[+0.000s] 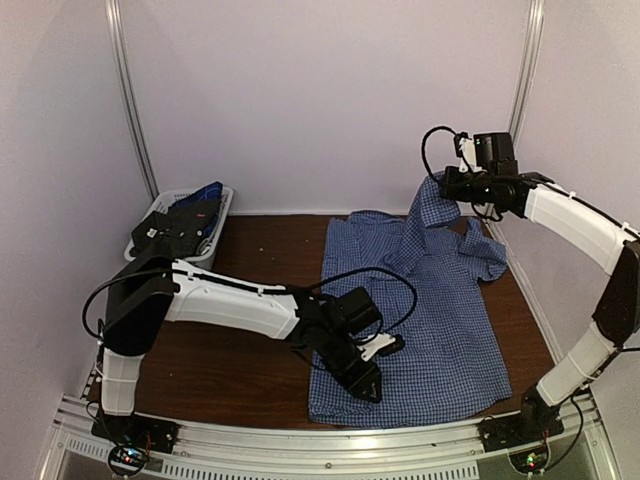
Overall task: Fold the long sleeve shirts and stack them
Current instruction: Fold the flattened shirt at the center of the board.
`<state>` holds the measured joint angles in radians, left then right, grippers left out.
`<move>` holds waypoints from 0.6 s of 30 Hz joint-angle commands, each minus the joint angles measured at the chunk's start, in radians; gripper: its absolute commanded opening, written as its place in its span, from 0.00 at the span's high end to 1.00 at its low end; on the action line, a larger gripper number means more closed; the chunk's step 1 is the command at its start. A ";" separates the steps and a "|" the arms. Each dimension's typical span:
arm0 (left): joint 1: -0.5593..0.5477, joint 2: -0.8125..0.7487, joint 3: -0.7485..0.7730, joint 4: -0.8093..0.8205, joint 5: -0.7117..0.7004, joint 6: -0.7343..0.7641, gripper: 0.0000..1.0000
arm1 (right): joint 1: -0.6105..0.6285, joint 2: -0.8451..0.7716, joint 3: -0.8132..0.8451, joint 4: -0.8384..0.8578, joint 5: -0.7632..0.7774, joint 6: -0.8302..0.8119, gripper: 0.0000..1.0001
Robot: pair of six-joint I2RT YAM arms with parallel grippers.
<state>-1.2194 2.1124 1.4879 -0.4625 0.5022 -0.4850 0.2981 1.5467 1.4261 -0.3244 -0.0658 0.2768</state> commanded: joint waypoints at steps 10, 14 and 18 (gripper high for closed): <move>0.099 -0.199 -0.054 0.111 0.031 -0.057 0.52 | 0.126 -0.044 -0.115 0.016 -0.146 0.022 1.00; 0.189 -0.320 -0.158 0.188 0.021 -0.114 0.52 | 0.233 -0.004 -0.146 -0.002 -0.115 0.002 1.00; 0.276 -0.437 -0.271 0.252 -0.060 -0.165 0.52 | 0.325 0.043 -0.188 -0.029 -0.091 -0.023 1.00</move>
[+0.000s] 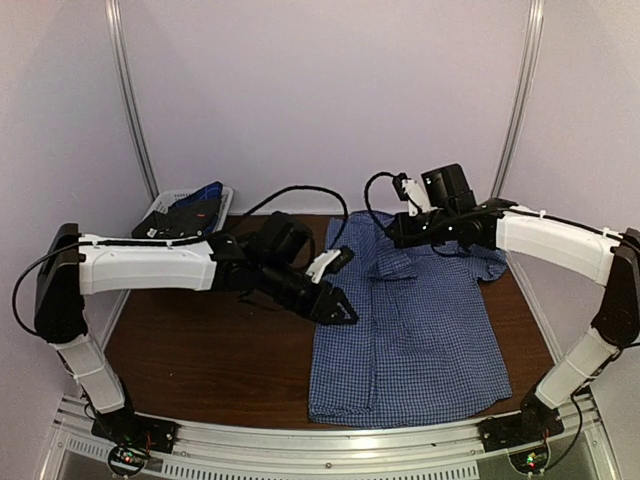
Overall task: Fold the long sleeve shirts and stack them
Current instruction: Fold the flattened shirt at the center of the board.
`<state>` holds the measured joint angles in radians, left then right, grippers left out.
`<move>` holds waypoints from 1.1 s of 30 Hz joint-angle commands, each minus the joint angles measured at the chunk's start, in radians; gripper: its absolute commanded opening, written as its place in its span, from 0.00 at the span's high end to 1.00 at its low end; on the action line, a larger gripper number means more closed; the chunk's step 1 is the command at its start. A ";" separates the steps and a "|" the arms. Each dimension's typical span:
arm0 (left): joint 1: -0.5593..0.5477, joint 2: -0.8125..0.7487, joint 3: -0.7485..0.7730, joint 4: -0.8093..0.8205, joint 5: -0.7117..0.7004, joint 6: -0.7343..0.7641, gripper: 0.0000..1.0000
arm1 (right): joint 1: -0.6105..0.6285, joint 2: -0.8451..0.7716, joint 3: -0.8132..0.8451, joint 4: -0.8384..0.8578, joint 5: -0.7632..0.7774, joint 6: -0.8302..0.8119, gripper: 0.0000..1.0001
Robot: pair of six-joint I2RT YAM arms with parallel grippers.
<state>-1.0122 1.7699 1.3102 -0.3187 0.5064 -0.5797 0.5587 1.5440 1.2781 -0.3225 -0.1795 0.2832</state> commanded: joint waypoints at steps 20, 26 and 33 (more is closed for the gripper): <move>0.171 -0.077 -0.194 0.131 -0.070 -0.080 0.52 | 0.327 0.155 -0.065 -0.193 0.113 0.004 0.97; 0.172 -0.048 -0.210 0.141 -0.066 -0.066 0.52 | 0.359 0.093 -0.087 -0.171 0.067 0.035 0.59; 0.172 0.006 -0.193 0.145 -0.062 -0.052 0.51 | 0.357 -0.042 -0.192 -0.139 0.148 0.105 0.41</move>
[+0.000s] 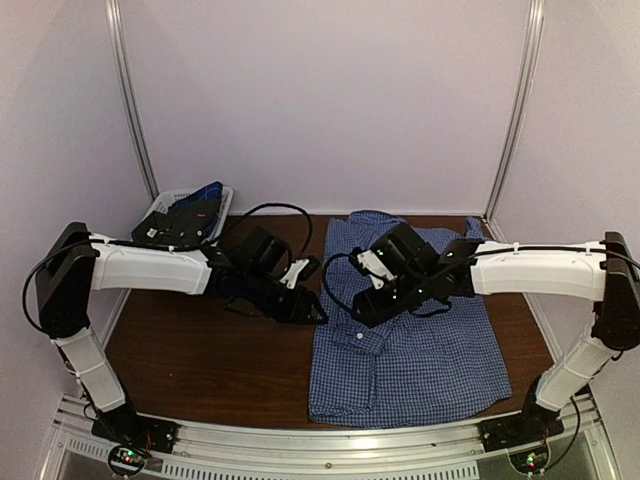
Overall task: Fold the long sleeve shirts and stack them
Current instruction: Fold the flattened shirt at the center of the board.
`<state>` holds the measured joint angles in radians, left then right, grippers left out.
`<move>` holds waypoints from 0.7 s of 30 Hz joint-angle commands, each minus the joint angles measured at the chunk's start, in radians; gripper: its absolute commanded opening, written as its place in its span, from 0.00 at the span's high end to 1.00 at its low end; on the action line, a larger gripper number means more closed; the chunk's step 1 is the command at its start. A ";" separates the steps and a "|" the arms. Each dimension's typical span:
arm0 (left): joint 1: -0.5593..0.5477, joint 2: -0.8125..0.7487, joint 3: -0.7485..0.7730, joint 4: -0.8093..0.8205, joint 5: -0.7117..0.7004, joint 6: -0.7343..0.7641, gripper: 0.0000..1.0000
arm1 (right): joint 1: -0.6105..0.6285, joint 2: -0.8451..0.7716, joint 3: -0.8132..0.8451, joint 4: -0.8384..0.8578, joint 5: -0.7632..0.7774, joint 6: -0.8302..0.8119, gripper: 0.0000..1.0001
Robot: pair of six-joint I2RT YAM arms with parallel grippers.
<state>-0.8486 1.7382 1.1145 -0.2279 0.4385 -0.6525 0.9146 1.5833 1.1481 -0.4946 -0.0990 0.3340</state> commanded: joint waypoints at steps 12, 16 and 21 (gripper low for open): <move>-0.019 0.174 0.085 0.056 -0.009 -0.009 0.52 | -0.010 -0.123 -0.269 0.215 0.047 0.193 0.46; -0.022 0.209 0.113 0.056 -0.022 -0.024 0.54 | -0.030 -0.128 -0.350 0.316 -0.005 0.256 0.50; -0.030 0.248 0.140 0.056 -0.021 -0.030 0.55 | -0.067 -0.148 -0.448 0.430 -0.060 0.320 0.52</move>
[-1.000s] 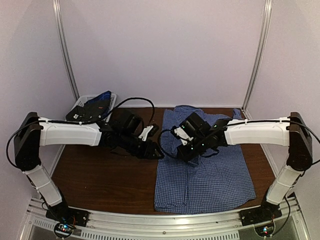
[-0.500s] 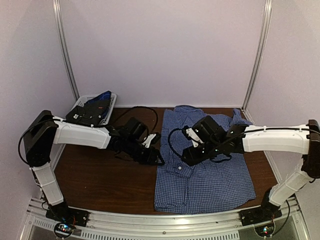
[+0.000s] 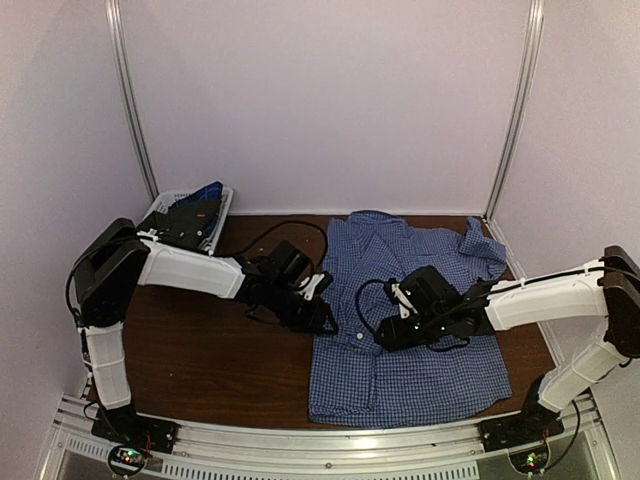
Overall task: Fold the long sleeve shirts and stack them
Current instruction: Fold the flattened shirt at the center of the board.
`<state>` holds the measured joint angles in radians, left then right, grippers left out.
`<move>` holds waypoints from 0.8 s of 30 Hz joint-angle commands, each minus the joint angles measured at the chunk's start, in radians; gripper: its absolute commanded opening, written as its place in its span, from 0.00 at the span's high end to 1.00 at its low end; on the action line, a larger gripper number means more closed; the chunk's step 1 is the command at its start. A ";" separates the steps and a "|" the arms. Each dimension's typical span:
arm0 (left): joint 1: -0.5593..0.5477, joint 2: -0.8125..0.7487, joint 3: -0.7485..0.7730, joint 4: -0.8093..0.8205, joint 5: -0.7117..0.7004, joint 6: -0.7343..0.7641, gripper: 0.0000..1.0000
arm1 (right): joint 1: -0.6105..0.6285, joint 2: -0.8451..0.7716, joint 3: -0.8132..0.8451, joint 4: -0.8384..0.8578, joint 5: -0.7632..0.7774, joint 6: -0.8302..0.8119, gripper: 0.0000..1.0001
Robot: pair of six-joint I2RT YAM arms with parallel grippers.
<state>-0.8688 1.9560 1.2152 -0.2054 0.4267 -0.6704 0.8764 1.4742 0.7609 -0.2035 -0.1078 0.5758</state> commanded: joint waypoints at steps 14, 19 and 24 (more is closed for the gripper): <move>-0.031 0.085 0.066 0.029 -0.006 -0.027 0.63 | -0.060 0.017 -0.176 0.338 -0.171 0.168 0.55; -0.040 0.092 0.072 0.029 -0.005 -0.032 0.69 | -0.060 0.044 -0.182 0.363 -0.180 0.180 0.57; -0.045 0.093 0.072 0.029 -0.002 -0.034 0.76 | -0.060 0.049 -0.185 0.356 -0.175 0.185 0.58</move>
<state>-0.9054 2.0304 1.2587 -0.2020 0.4255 -0.7013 0.8196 1.5169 0.5900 0.1272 -0.2787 0.7444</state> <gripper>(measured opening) 0.268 0.426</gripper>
